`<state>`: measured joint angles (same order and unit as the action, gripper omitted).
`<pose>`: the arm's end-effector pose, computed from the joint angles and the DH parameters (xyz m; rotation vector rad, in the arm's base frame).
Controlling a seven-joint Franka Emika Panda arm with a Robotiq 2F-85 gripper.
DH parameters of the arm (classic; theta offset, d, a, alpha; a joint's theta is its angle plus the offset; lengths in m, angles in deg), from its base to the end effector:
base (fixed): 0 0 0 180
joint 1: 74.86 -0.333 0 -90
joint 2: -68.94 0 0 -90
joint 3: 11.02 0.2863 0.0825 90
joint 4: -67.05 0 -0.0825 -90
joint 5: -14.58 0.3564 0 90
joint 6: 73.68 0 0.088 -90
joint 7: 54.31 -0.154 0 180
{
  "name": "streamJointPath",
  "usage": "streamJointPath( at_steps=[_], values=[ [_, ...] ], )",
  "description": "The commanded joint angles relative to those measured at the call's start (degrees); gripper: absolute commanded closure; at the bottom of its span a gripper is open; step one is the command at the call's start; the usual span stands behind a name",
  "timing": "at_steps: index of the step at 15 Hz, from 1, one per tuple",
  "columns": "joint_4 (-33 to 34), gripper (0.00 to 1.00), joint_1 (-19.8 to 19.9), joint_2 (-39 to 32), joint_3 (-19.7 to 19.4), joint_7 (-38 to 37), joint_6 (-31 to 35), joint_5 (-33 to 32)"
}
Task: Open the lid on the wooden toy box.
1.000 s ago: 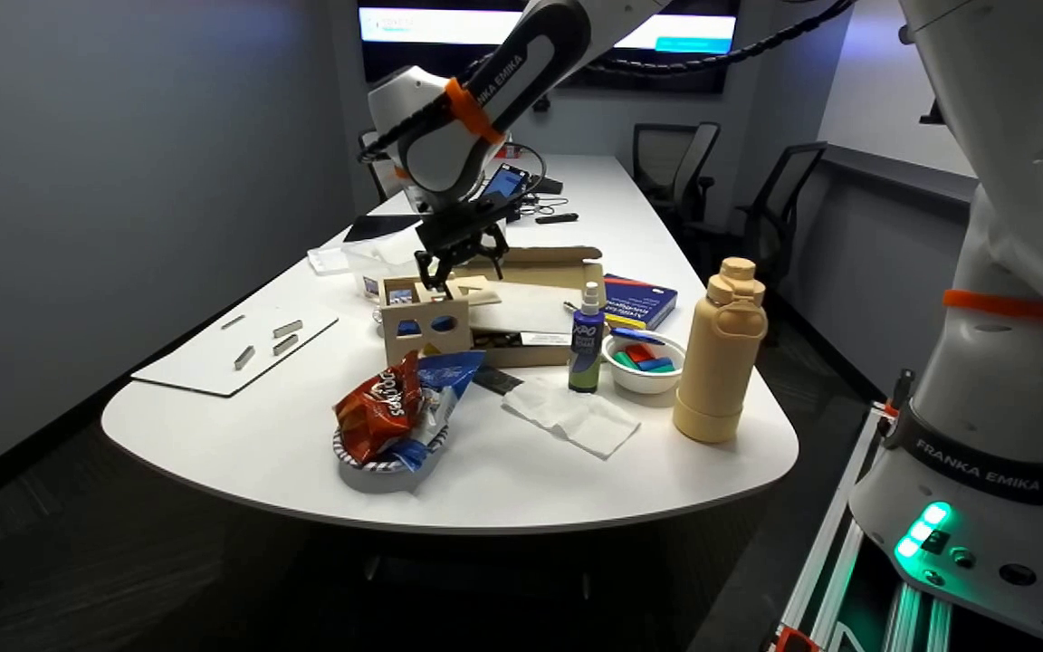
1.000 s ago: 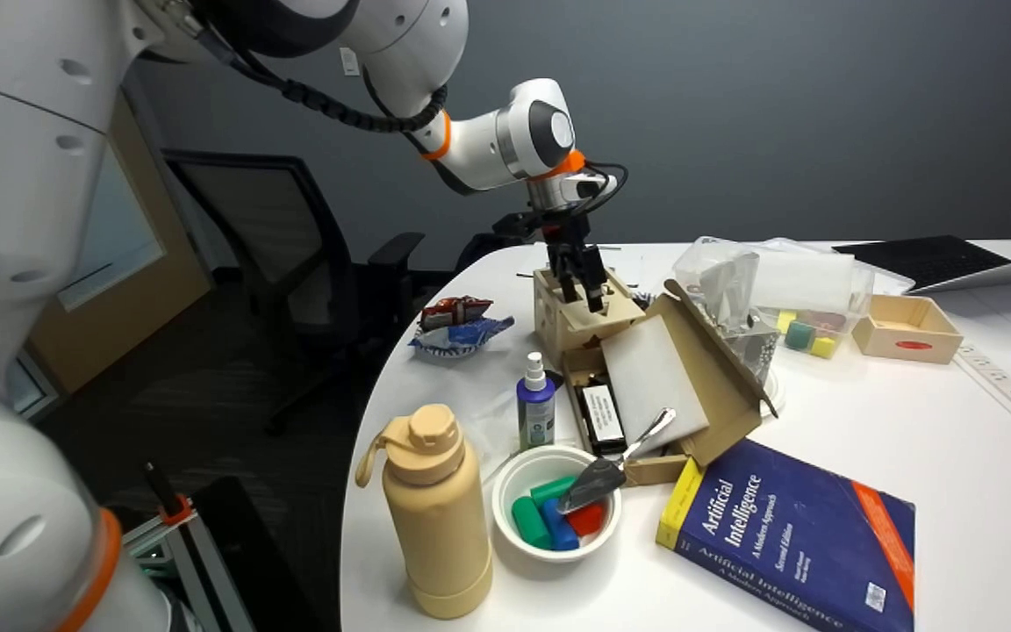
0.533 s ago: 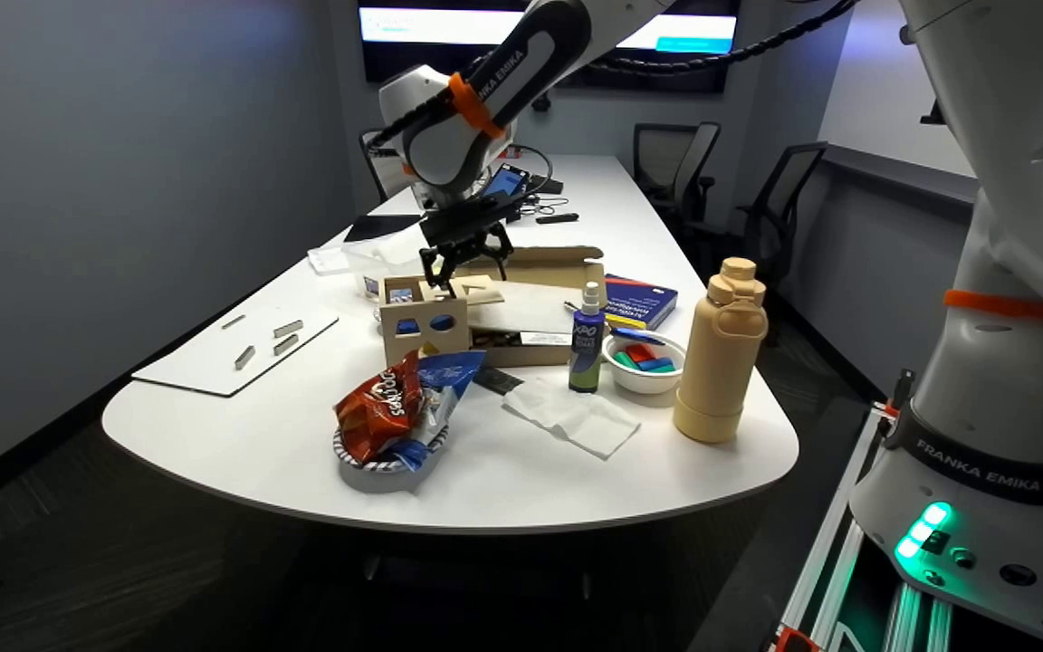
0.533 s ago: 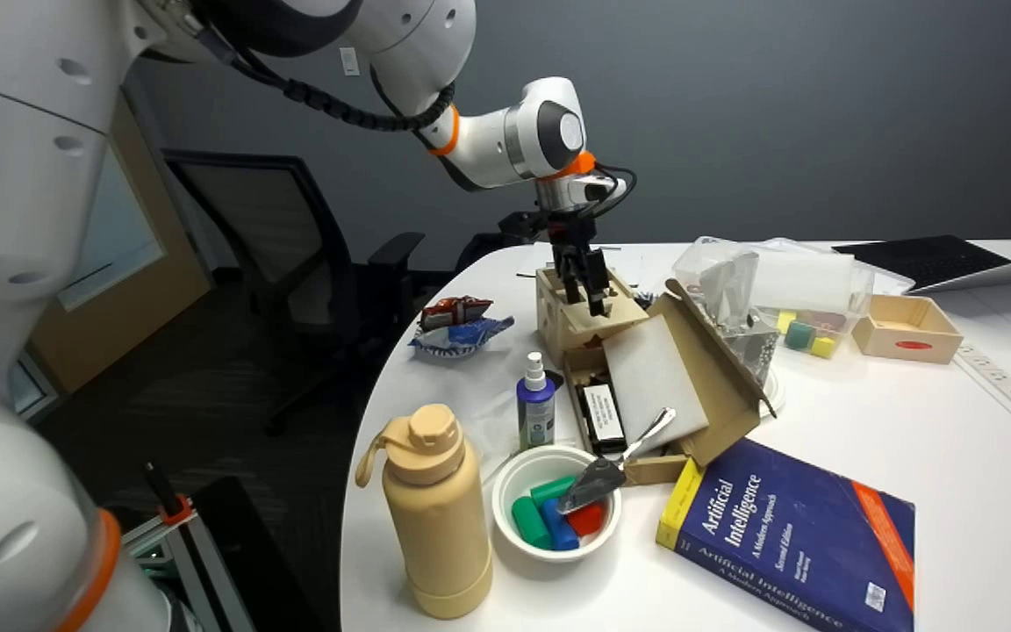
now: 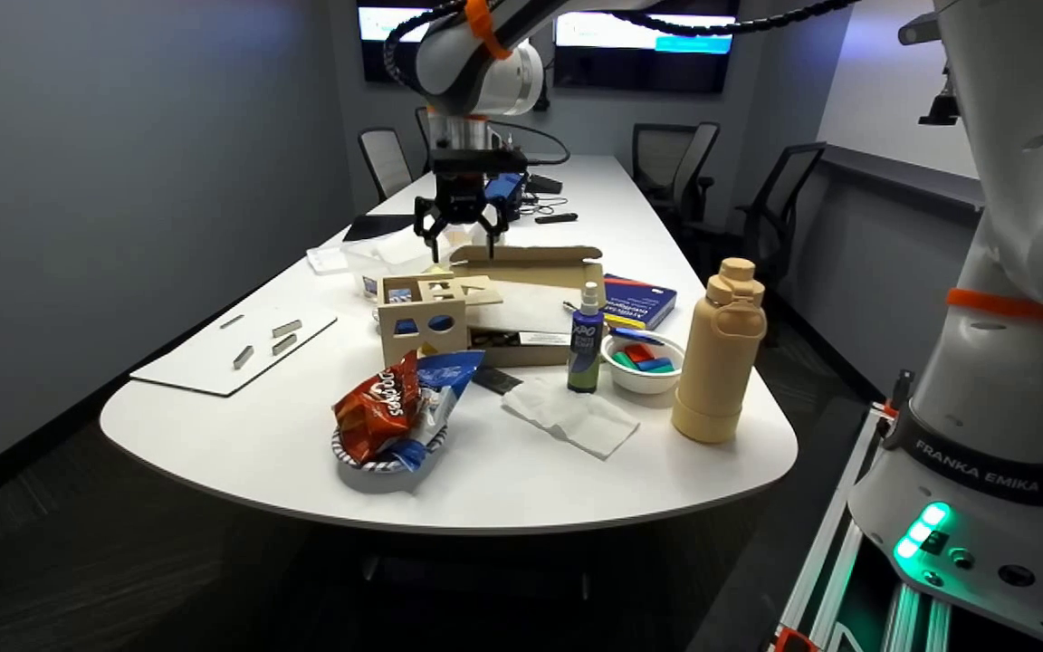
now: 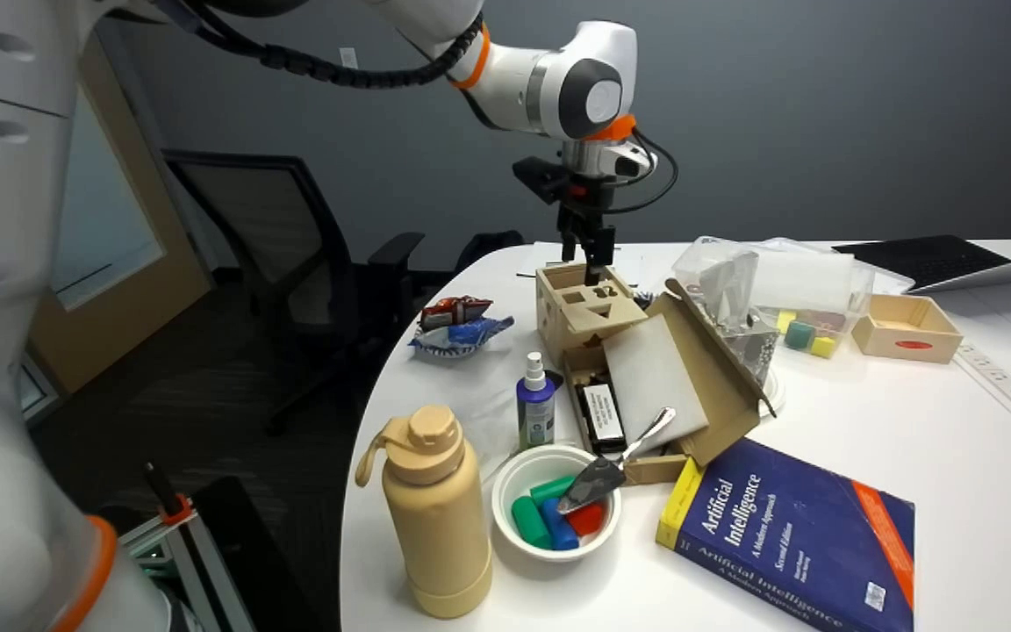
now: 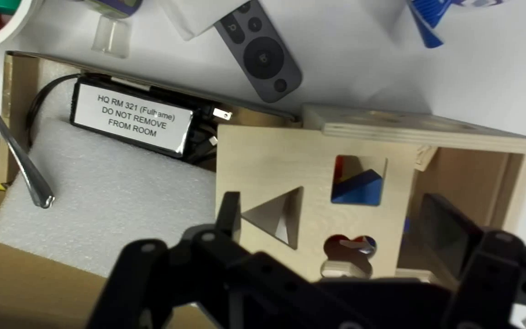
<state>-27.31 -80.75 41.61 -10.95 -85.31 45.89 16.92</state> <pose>0.6298 0.0694 0.2754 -3.0372 0.7079 0.0724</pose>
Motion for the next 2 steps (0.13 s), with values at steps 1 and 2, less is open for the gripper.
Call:
streamJointPath(
  at_steps=[1, 2],
  values=[
    [-0.9, 0.0, 2.6, 4.2, 1.4, 6.5, -1.5, 7.4],
    [-0.9, 0.0, 2.9, 4.7, 1.6, 8.3, -1.5, 8.7]
  ],
)
